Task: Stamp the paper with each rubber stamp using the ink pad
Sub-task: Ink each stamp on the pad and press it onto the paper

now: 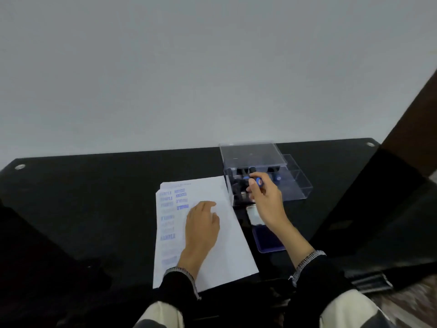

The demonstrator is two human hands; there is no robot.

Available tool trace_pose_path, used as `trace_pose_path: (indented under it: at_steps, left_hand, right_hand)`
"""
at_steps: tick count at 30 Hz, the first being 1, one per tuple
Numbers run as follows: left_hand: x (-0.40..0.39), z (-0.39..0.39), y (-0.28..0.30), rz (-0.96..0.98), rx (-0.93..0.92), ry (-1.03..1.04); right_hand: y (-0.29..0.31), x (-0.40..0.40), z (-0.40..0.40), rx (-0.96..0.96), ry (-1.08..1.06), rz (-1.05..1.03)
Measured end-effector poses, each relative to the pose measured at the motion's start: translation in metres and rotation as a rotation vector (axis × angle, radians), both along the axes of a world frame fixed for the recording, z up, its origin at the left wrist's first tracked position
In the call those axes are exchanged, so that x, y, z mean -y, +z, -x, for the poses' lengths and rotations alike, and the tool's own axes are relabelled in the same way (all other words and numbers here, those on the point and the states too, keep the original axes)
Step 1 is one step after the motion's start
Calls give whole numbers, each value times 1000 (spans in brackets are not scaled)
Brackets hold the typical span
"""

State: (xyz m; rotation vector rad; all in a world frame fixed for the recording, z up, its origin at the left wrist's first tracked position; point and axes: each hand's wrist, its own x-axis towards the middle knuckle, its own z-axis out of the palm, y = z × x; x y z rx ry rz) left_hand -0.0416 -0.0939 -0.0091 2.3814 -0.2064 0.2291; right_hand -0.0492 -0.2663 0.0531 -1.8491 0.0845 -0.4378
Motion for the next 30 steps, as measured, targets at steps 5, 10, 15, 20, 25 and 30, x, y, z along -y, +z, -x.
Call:
trace_pose_path:
  at_steps: [5,10,15,20,25,30]
  left_hand:
    - [40,1,-3,100,-63,-119]
    - [48,-7,-13,44,-56,-140]
    - [50,-4,-17,66,-38,-118]
    - [51,-2,-19,83,6,-106]
    - [51,-6,-24,68,35,-109]
    - [51,-6,-25,54,51,-112]
  right_hand:
    - [-1,66,9,-19,-143,63]
    - [-6,97,-7,-79,-229,50]
    - [-1,100,-43,-97,-238,104]
    - [-7,101,-82,-106,-266,161]
    - [-9,108,-107,-212,-230,276]
    - [-5,111,-127,-314,-135,560]
